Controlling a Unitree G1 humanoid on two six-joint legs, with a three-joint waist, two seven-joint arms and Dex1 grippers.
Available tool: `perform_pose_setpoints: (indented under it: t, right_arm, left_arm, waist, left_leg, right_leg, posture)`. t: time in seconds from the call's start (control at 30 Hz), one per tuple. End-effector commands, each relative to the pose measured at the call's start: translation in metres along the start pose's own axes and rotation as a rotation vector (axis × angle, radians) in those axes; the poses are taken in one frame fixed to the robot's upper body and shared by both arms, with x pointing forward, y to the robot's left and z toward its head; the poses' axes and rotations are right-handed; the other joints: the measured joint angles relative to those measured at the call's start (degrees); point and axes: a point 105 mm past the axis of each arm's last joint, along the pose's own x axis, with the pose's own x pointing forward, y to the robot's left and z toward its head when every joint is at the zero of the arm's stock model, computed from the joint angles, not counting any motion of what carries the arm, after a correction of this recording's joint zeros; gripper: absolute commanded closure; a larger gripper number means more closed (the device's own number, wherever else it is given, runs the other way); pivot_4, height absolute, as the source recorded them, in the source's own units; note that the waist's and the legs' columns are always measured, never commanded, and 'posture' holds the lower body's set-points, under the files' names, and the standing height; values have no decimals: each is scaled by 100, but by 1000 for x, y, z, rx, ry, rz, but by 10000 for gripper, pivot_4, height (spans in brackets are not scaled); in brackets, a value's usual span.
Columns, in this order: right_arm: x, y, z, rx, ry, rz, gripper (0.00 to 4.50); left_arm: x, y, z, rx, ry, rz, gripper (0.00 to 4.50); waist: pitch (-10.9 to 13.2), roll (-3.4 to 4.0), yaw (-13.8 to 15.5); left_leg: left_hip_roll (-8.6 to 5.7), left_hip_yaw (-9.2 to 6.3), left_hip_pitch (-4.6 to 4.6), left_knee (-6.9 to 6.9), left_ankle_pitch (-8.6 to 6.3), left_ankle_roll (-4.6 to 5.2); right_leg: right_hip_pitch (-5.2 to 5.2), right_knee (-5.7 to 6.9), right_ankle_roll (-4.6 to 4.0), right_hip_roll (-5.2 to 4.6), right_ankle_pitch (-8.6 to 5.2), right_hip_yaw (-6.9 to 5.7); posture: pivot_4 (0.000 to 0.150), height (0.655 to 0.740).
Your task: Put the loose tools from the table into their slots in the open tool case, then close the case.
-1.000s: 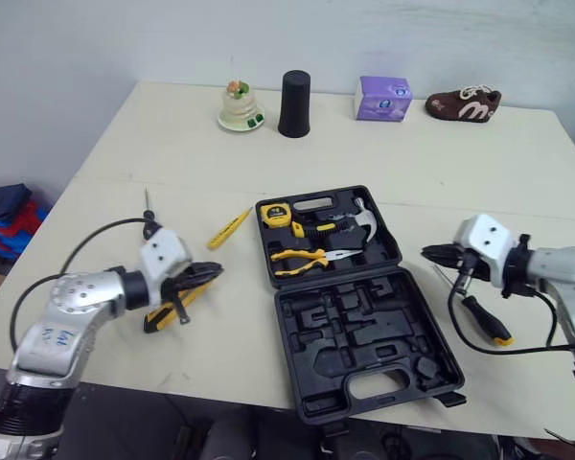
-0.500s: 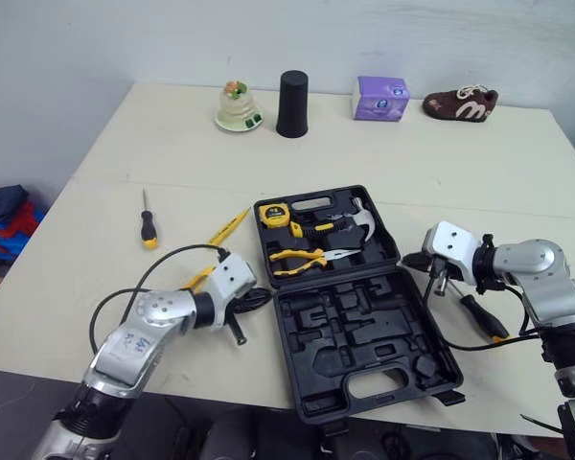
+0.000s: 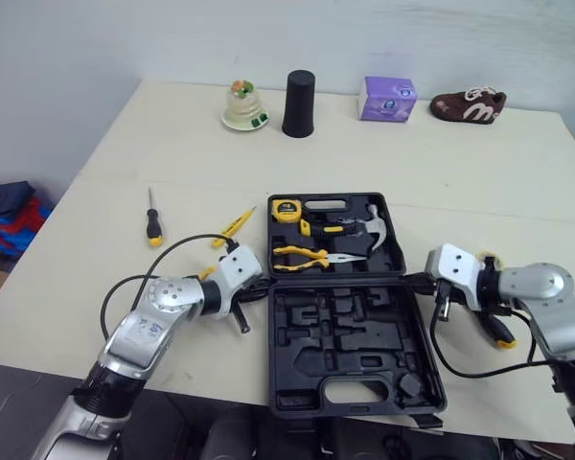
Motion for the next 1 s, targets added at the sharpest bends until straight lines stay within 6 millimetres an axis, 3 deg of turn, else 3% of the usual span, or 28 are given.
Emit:
perform_pose_setpoints:
  t: [0.03, 0.47, 0.57, 0.7, 0.8, 0.83, 0.93, 1.0]
  right_arm:
    - [-5, 10, 27, -50, -87, 20, 45000]
    - [-22, 18, 16, 4, -34, -52, 45000]
    - [-29, 18, 9, 11, -7, -58, 45000]
    - [-47, 11, 7, 8, 1, -90, 45000]
    - [-80, 0, 17, 135, -72, -174, 35364]
    - [-88, -1, 19, 135, -76, -192, 30249]
    - [-118, -2, 9, 151, -28, -265, 16036]
    - [-143, 1, -7, 131, 42, -324, 6924]
  left_arm:
    - [11, -16, 23, 113, -73, -112, 44653]
    - [23, -9, 13, 167, -40, -111, 44653]
    - [16, -2, 9, 166, -19, -84, 44653]
    - [-12, 9, 6, 171, 9, -53, 44653]
    - [-54, 24, 27, 162, -126, 34, 35635]
    - [-64, 25, 29, 163, -146, 47, 31648]
    - [-99, 37, 31, 60, -238, 126, 18841]
    - [-134, 55, 24, -14, -267, 239, 10118]
  waist:
    - [0, 0, 31]
    - [0, 0, 156]
    - [0, 0, 172]
    - [0, 1, 132]
    - [0, 0, 84]
    - [0, 1, 68]
    - [0, 1, 44]
    - [0, 1, 40]
  left_leg:
    - [-1, 1, 0, 0, -1, 1]
    - [-9, 3, 0, 7, -6, 13]
    - [-10, 3, 0, 9, -8, 17]
    - [-9, 3, -1, 9, -11, 20]
    - [6, 6, -3, 6, -12, 16]
    - [11, 2, -3, 6, -13, 15]
    - [11, -7, -2, 3, -26, 35]
    - [11, -12, -1, 2, -34, 41]
  right_leg:
    - [0, 0, 0, 1, 0, -3]
    - [1, 0, 6, -4, 3, -11]
    - [2, 0, 6, -4, 4, -11]
    - [3, -3, 7, -4, 4, -11]
    - [0, -4, 7, 2, 3, -8]
    - [2, -5, 6, 4, 3, -5]
    - [5, -4, 4, 2, 2, 4]
    - [12, -9, 4, 1, 2, 11]
  posture:
    - [1500, 7400]
    - [1500, 7400]
    - [1500, 7400]
    - [1500, 7400]
    - [1500, 7400]
    - [1500, 7400]
    - [1500, 7400]
    - [1500, 7400]
